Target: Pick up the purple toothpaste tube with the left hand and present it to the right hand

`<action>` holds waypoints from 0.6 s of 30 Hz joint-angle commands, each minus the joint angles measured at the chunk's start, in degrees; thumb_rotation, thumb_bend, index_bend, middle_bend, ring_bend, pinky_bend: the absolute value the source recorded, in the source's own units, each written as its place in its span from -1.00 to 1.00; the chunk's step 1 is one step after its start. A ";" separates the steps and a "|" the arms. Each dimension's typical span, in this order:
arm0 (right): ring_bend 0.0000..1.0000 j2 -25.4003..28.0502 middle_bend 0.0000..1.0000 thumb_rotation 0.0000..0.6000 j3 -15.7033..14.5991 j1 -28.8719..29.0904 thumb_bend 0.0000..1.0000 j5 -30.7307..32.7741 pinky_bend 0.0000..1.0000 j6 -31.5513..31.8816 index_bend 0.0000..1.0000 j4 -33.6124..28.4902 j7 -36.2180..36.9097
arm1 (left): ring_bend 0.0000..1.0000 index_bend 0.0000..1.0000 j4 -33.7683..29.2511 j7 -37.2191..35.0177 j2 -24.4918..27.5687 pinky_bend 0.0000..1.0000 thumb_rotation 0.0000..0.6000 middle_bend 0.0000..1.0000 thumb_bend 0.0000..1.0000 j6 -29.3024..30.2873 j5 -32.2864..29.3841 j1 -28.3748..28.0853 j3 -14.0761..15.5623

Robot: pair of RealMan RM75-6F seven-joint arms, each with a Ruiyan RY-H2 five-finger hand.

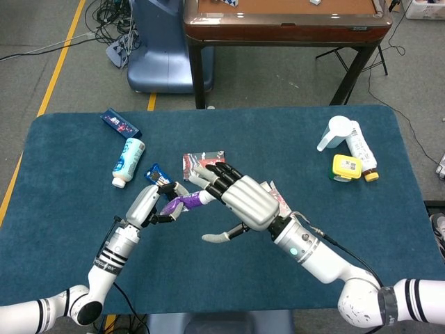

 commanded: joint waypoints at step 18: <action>-1.00 -2.63 -1.00 -0.58 3.24 2.92 -0.80 6.05 -1.00 1.16 -1.00 0.72 -1.95 | -0.04 0.16 -1.88 -11.08 -1.21 -0.04 1.00 0.41 -0.09 1.81 1.44 1.32 -2.01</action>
